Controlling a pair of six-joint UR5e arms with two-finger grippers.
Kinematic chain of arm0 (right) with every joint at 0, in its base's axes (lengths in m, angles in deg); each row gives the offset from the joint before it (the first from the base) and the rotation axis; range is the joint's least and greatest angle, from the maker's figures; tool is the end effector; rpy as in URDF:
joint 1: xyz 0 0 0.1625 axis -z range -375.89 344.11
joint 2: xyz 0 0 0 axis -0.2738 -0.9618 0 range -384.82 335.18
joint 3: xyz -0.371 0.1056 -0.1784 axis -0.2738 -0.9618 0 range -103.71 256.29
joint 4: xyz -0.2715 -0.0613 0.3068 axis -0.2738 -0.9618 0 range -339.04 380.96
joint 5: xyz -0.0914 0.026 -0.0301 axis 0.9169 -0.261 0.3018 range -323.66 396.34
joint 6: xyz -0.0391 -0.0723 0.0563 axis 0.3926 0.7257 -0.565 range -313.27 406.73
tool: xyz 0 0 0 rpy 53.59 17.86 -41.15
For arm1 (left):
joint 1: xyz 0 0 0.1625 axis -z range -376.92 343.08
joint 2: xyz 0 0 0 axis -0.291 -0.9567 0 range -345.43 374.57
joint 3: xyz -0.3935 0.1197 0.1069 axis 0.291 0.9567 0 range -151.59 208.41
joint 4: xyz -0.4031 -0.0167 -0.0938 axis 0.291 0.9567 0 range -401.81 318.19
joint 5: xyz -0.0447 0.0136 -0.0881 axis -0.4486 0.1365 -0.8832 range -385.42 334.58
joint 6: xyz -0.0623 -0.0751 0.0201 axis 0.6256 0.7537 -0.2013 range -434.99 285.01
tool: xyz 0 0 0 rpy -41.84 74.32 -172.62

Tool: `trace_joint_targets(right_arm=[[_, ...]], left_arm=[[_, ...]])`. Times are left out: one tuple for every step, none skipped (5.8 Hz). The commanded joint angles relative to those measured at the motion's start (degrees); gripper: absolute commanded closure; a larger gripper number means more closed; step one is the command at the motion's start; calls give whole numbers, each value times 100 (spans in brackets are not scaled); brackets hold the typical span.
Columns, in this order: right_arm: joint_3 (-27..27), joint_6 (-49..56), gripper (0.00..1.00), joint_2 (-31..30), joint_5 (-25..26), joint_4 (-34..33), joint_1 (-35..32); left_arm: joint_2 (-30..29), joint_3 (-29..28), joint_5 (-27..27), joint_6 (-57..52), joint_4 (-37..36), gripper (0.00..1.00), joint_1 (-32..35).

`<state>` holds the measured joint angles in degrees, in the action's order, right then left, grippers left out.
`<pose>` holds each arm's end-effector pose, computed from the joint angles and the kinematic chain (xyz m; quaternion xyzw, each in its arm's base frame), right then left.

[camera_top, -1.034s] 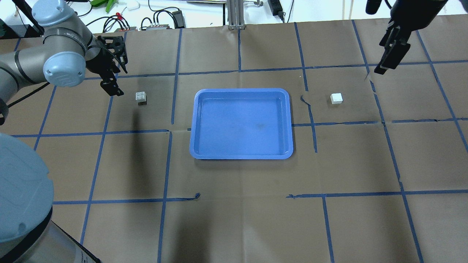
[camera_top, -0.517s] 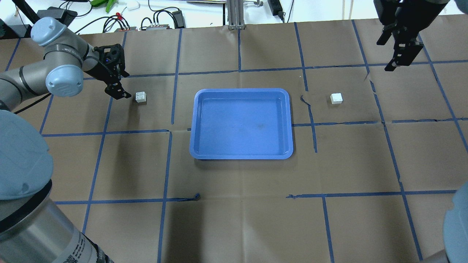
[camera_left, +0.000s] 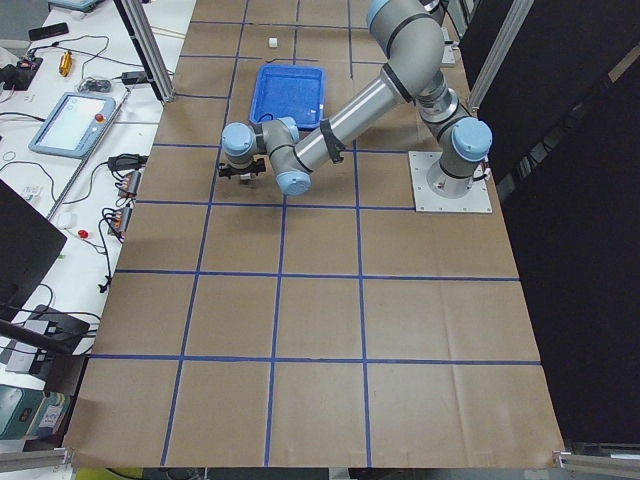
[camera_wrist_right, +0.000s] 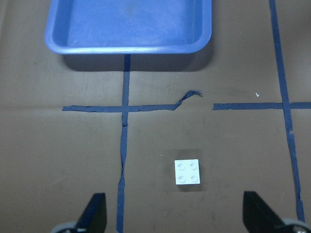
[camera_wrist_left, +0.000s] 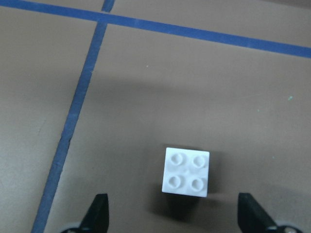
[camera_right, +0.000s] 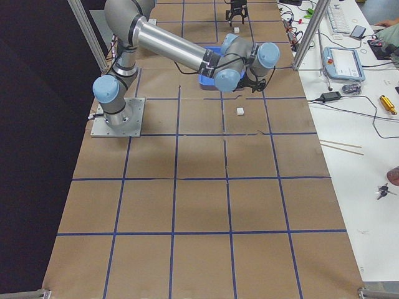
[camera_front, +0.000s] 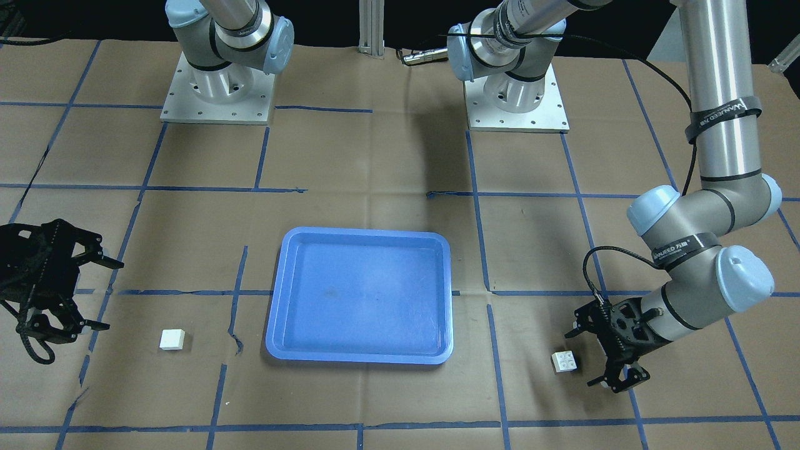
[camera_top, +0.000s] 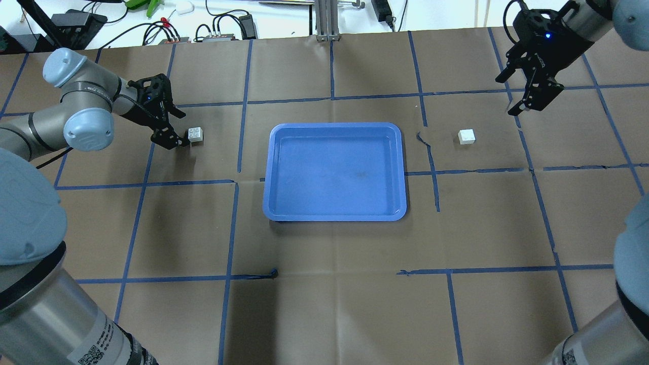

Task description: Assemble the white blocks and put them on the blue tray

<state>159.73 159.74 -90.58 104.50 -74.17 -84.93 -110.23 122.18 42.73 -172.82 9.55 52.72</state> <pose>-0.0646 -0.6449 0.3189 -0.6880 0.6926 -0.1315 0.1723 0.0661 -0.6677 0.1747 -0.6145 -0.7658 0.1630 0.0968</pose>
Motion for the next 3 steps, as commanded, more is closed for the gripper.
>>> trace_joint_targets(right_arm=[[819, 194, 0, 299, -896, -1168, 224], [1232, 195, 0, 527, -1109, -2027, 224], [1393, 203, 0, 677, -1120, -2349, 233]], left_arm=[[-106, 27, 5, -190, -12, 7, 5], [-133, 28, -13, -183, -12, 8, 6], [-133, 36, -22, -192, -3, 9, 6]])
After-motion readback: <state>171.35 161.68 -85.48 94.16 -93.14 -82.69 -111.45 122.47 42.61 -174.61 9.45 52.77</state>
